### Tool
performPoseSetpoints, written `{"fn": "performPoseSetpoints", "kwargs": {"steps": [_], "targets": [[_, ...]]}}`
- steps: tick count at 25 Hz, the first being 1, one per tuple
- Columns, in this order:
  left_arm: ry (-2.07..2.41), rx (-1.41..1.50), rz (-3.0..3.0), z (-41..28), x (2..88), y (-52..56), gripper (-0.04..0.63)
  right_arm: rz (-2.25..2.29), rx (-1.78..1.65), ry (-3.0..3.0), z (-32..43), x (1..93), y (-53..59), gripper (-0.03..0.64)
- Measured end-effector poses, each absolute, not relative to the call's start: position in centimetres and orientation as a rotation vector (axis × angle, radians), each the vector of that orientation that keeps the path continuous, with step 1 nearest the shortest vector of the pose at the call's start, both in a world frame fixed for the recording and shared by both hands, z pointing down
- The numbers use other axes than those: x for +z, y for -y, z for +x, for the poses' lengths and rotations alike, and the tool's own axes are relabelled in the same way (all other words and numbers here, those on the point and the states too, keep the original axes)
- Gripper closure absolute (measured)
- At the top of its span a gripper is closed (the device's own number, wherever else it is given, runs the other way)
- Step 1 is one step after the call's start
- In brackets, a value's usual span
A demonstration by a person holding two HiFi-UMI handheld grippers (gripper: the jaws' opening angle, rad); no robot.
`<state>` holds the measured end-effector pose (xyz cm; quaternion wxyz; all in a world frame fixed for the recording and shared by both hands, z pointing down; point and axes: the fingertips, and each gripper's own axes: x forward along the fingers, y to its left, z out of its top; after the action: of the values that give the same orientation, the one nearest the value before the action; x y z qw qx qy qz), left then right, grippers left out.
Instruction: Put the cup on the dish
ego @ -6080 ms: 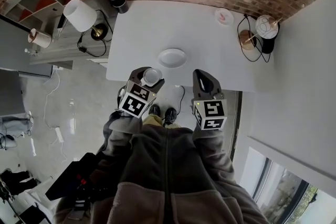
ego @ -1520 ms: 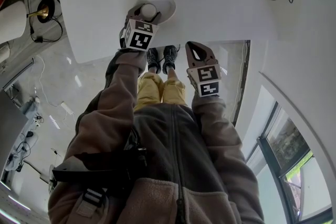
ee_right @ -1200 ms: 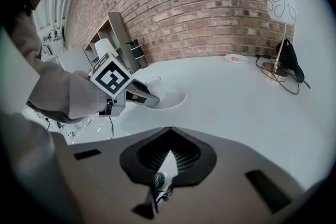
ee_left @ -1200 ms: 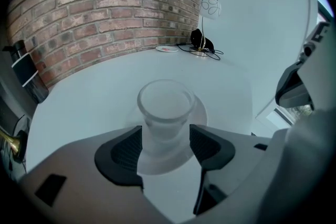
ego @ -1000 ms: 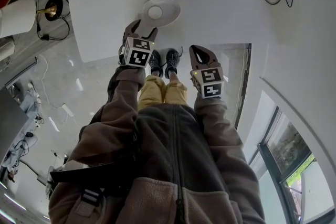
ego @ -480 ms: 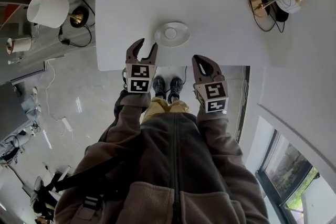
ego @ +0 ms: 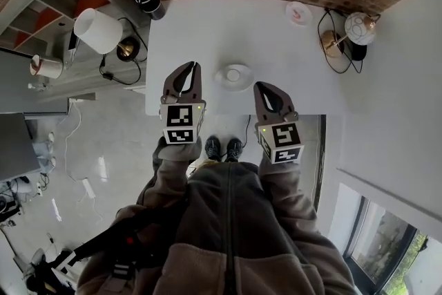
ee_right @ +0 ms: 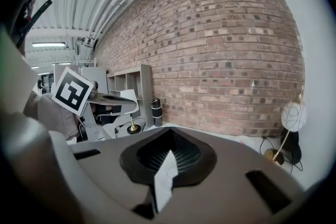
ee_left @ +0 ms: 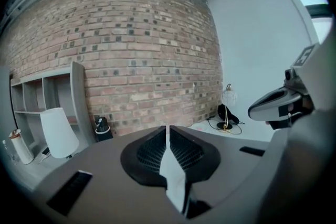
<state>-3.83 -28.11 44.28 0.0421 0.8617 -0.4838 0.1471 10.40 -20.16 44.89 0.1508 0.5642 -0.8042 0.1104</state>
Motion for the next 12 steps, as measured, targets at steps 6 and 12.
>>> {"fn": "performPoseSetpoints", "kwargs": {"steps": [6,12], "targets": [[1.525,0.265,2.742,-3.6,35.5,28.1,0.589,1.679,0.197,2.366,9.9,37.4,21.4,0.617],[1.481,0.268,2.703,-3.2,31.4,27.6,0.589,1.673,0.079,2.376,9.4,31.8,22.2,0.617]]}}
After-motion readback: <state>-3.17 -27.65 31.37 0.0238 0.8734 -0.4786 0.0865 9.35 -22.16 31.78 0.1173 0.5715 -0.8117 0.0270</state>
